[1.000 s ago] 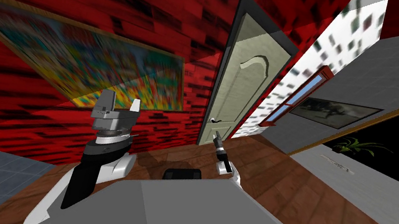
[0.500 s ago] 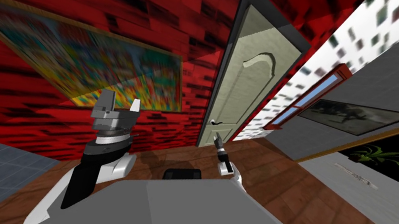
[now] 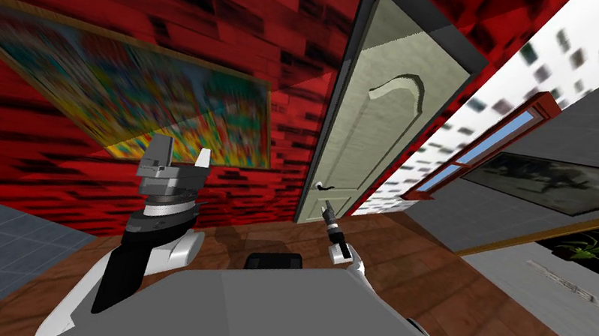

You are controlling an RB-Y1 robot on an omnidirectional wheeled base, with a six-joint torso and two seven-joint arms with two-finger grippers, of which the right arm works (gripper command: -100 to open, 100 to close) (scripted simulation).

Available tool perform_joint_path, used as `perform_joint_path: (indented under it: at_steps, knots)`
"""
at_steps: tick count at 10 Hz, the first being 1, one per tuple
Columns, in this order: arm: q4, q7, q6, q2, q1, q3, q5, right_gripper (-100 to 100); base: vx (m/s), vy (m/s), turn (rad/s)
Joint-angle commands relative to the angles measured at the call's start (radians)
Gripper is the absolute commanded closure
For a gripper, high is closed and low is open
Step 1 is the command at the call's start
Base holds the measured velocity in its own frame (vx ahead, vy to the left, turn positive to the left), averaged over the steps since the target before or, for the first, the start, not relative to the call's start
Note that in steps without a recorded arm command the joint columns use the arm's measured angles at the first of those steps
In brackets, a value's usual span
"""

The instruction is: Pull the door open

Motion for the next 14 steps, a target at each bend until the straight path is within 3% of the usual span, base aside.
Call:
perform_joint_path:
  at_steps: [1, 6, 9, 14]
  knots:
    - [0.028, -0.002, -0.002, -0.006, -0.008, 0.005, -0.005, -100, 0.062, -0.076, 0.07]
    - [0.137, -0.016, -0.01, -0.04, -0.044, 0.023, -0.026, -100, 0.085, -0.107, 0.086]
    - [0.15, -0.019, -0.01, -0.045, -0.048, 0.025, -0.029, -100, 0.054, -0.072, 0.037]
    - [0.235, 0.016, -0.009, -0.032, -0.083, -0.072, -0.069, -100, 0.027, -0.025, 0.273]
